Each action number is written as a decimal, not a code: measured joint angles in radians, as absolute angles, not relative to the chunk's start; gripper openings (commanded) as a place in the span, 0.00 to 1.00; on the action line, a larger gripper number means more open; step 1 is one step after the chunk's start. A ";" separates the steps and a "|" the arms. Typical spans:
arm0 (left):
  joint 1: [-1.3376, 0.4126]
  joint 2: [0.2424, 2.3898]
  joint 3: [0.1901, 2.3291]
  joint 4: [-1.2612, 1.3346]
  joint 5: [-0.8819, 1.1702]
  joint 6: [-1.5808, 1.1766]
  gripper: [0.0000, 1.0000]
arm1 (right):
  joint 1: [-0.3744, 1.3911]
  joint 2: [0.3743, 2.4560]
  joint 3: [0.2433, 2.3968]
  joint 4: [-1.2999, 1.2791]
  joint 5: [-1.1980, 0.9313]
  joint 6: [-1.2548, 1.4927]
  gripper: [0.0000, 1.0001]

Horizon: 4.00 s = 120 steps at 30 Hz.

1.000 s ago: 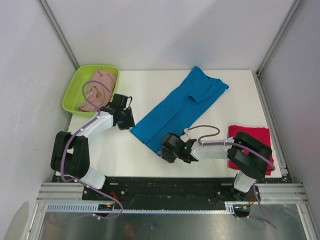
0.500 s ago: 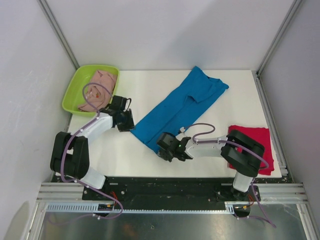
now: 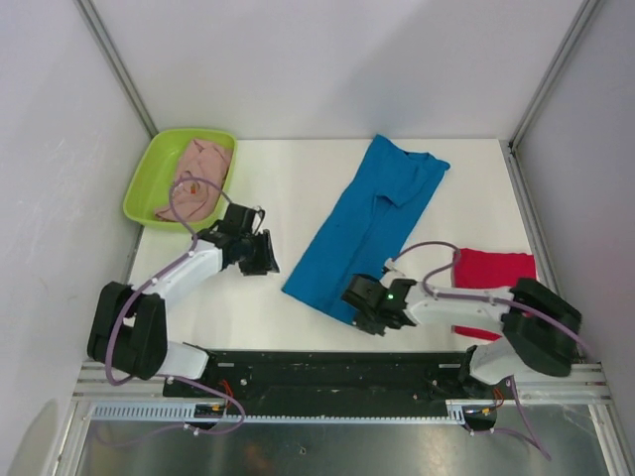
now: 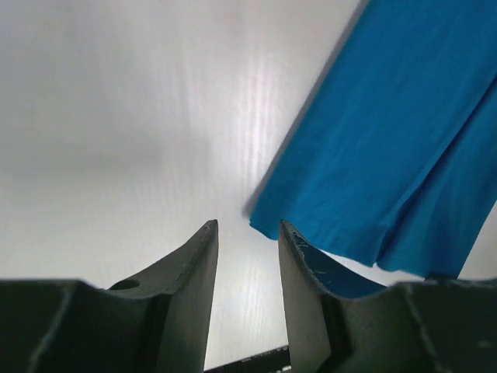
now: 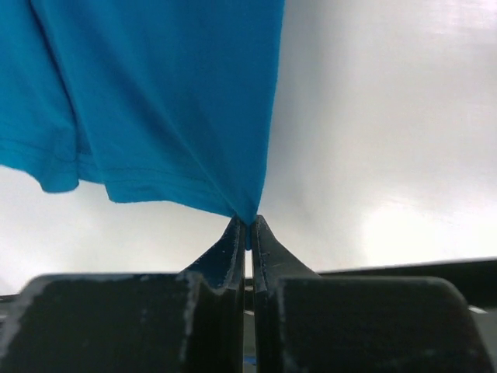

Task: Fold and stack the t-shirts
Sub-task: Rotate the tshirt 80 degrees, then grab the bottom of the folded rectangular tshirt with both arms

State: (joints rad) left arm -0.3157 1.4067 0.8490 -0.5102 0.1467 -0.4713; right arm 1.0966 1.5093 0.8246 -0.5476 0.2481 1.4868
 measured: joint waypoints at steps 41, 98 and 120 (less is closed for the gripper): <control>-0.809 1.456 0.764 -0.497 0.142 -0.648 0.39 | 0.934 0.865 0.488 -0.801 0.084 1.390 0.48; -0.831 1.493 0.748 -0.448 0.126 -0.684 0.17 | 0.935 0.822 0.342 -0.657 0.039 1.440 0.12; -0.835 1.404 0.764 -0.444 0.165 -0.716 0.00 | 0.927 0.730 0.421 -0.769 0.059 1.435 0.01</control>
